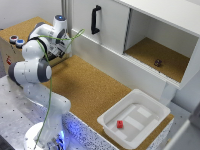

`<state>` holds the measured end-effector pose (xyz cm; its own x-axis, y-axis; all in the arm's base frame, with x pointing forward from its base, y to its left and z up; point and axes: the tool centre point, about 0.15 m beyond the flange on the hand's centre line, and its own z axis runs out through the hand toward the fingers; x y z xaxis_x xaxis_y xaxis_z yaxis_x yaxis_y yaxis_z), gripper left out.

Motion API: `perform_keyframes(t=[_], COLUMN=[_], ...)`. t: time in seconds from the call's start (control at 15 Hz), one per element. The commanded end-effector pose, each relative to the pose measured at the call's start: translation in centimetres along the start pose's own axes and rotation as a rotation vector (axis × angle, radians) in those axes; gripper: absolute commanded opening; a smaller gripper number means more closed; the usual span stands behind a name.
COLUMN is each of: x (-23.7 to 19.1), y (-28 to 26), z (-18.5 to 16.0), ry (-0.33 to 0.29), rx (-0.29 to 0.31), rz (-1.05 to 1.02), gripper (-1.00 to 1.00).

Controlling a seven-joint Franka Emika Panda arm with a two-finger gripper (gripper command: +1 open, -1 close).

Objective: Grasp the handle of the drawer and open it

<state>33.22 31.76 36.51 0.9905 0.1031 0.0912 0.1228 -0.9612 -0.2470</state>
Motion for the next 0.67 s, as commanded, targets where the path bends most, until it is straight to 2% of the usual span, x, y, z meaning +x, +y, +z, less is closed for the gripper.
perform_keyframes(t=[0.0, 0.2, 0.33, 0.6], x=[2.0, 1.4, 1.3, 1.3], y=[-1.6, -1.1, -1.3, -2.0], z=[3.3, 5.1, 6.5, 6.6], ry=[-0.178, -0.206, -0.203, -0.165], rx=[-0.043, -0.01, 0.034, 0.067], rz=[0.028, 0.042, 0.049, 0.047], gripper=[1.0, 1.0, 1.0, 1.0])
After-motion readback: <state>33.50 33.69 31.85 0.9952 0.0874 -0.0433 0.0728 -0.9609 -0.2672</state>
